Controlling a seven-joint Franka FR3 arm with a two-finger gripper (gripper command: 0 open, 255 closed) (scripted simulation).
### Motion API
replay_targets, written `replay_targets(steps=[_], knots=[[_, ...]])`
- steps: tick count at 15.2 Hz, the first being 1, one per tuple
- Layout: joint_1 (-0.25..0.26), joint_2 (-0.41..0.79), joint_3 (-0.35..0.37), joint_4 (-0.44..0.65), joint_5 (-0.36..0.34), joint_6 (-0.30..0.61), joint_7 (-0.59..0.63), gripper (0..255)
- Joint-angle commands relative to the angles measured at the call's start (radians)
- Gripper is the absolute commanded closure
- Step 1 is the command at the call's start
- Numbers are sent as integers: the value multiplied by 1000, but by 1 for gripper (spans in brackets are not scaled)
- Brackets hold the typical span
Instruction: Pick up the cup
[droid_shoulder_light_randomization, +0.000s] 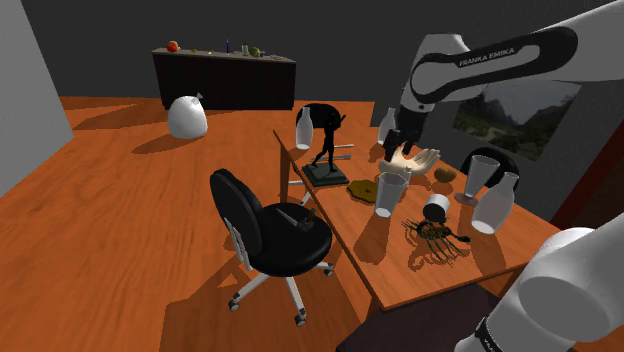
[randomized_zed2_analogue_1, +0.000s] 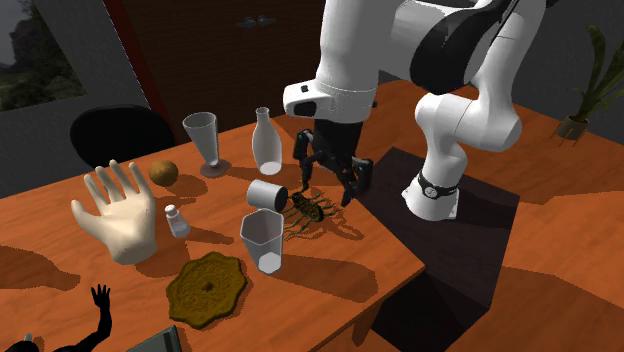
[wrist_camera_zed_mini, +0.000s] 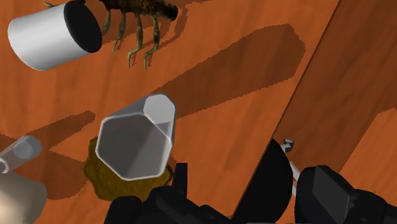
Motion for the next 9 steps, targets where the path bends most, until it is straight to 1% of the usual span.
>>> replay_targets(steps=[1,9], knots=[[-4,76,-19,15,-4,44,-22,0],[-23,360,-73,96,6,182,-104,0]])
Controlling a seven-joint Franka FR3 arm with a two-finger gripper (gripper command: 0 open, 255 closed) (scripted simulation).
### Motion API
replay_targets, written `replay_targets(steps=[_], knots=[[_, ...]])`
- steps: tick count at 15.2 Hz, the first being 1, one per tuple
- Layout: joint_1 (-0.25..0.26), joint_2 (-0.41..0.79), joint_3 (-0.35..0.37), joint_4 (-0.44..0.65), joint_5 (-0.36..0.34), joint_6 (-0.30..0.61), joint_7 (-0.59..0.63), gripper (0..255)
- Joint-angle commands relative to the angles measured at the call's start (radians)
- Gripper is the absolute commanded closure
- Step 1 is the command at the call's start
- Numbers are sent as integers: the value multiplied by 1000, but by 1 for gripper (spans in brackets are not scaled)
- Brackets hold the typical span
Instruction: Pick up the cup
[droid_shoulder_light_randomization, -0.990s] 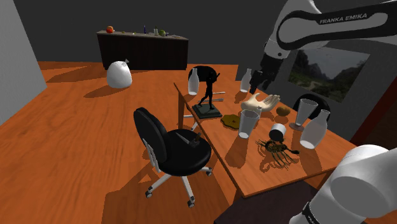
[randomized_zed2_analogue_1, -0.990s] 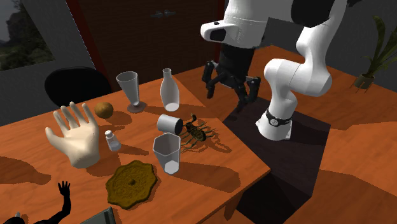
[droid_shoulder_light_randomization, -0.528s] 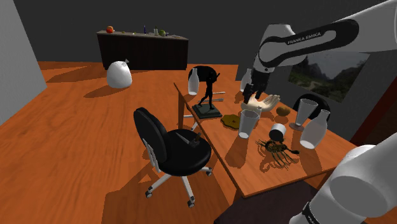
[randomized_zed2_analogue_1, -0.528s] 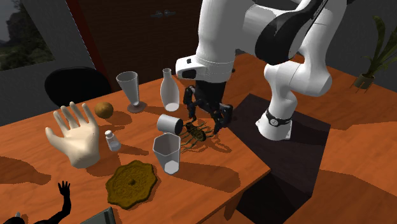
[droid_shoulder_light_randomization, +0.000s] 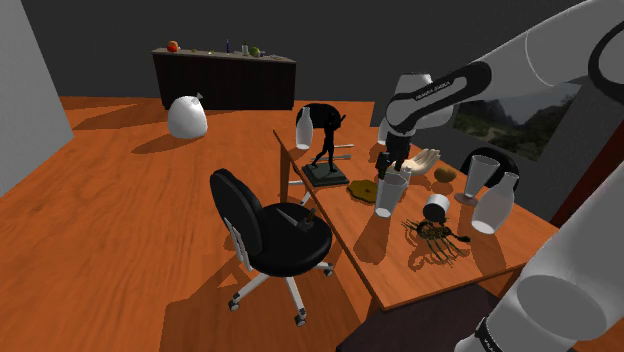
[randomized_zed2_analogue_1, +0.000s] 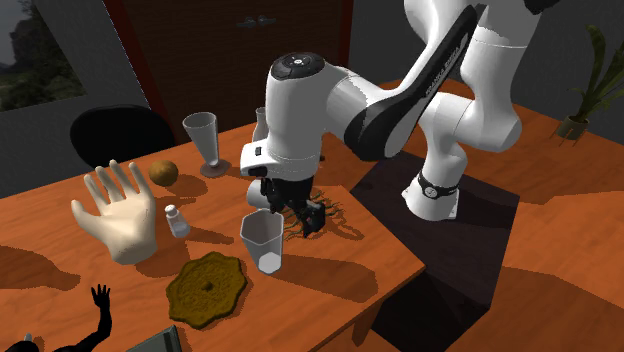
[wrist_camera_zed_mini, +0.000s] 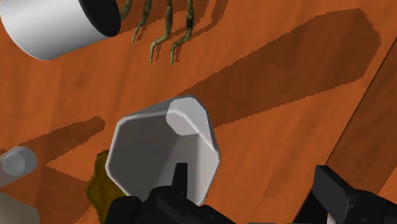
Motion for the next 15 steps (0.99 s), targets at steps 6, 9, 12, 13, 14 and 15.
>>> replay_targets(steps=[6,9,12,13,14,15], knots=[[-17,184,-17,64,23,84,-47,0],[-19,210,-16,51,30,122,-50,0],[-21,234,-15,41,37,155,-52,0],[-21,234,-15,41,37,155,-52,0],[-21,233,-15,40,36,156,-52,255],[-21,234,-15,40,37,156,-52,255]])
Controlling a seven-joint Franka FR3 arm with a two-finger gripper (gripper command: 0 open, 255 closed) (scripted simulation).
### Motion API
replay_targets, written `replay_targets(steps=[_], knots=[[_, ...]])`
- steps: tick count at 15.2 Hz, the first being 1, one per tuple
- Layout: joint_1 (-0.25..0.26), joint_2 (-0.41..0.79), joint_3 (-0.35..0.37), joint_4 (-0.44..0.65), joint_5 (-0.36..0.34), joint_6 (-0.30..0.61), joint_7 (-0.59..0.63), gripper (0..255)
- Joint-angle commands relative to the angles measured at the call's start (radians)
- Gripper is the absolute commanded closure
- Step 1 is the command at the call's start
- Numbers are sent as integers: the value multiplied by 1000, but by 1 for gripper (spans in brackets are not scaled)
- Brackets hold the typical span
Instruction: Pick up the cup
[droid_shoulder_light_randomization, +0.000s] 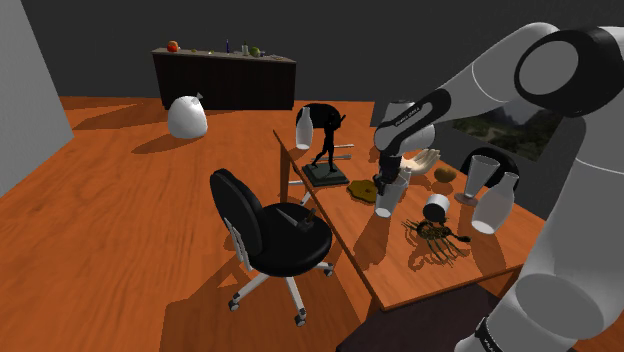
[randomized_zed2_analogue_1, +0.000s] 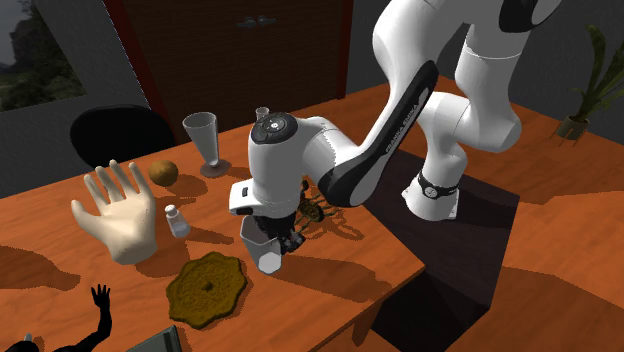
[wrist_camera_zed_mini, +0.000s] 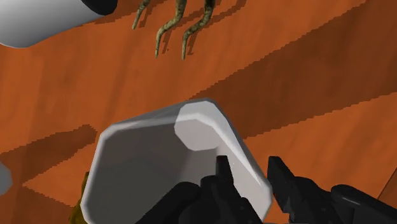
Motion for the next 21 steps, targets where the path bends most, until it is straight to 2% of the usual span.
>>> replay_targets(steps=[1,8,21], knots=[[0,1,0,0,0,1,0,255],[0,1,0,1,1,0,-1,255],[7,-107,-3,63,-27,-167,8,255]])
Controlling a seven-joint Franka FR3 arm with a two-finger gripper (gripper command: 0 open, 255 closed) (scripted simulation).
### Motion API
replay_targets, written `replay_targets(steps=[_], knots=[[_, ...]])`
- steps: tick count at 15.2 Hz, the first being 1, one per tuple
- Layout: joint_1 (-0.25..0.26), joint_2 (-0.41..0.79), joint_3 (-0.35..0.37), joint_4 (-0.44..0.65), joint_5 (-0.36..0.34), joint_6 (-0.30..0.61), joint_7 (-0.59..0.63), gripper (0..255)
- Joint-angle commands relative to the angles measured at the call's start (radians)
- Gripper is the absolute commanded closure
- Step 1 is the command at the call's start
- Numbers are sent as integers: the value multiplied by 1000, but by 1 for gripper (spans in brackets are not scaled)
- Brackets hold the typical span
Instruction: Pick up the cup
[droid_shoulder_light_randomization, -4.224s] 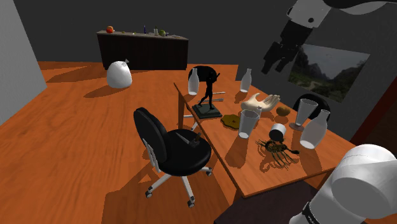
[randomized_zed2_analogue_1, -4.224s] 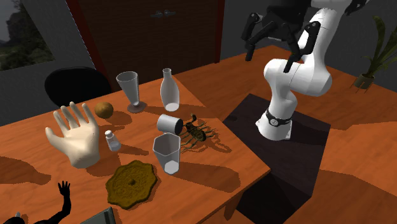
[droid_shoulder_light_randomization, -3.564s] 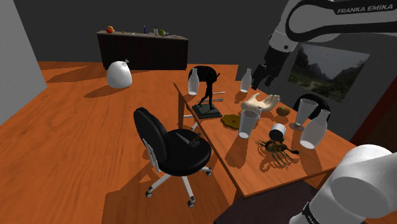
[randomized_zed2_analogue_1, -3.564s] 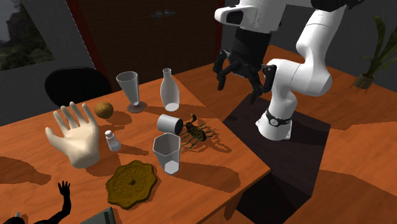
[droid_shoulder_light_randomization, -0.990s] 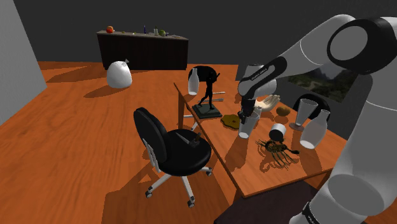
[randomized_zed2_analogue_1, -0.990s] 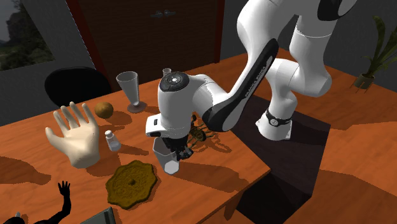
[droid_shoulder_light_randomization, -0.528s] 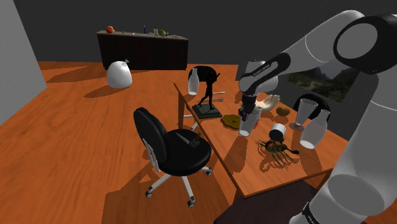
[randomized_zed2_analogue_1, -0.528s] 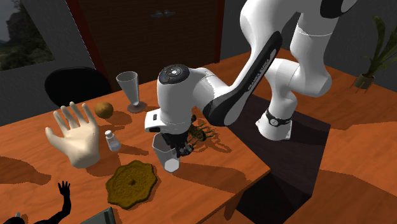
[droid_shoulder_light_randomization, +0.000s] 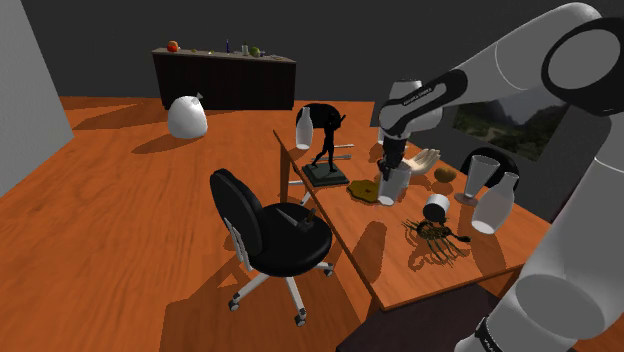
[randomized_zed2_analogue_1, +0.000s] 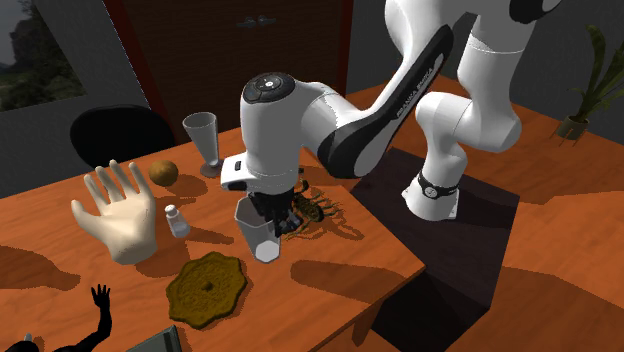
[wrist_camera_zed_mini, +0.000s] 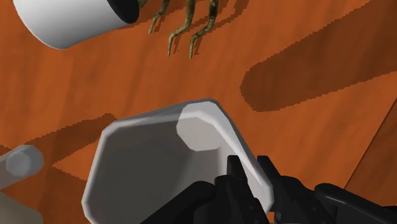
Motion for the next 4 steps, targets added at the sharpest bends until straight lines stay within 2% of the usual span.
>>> replay_targets(steps=[1,4], knots=[[1,-17,0,10,-4,-26,1,255],[1,-25,0,17,-6,-41,1,255]])
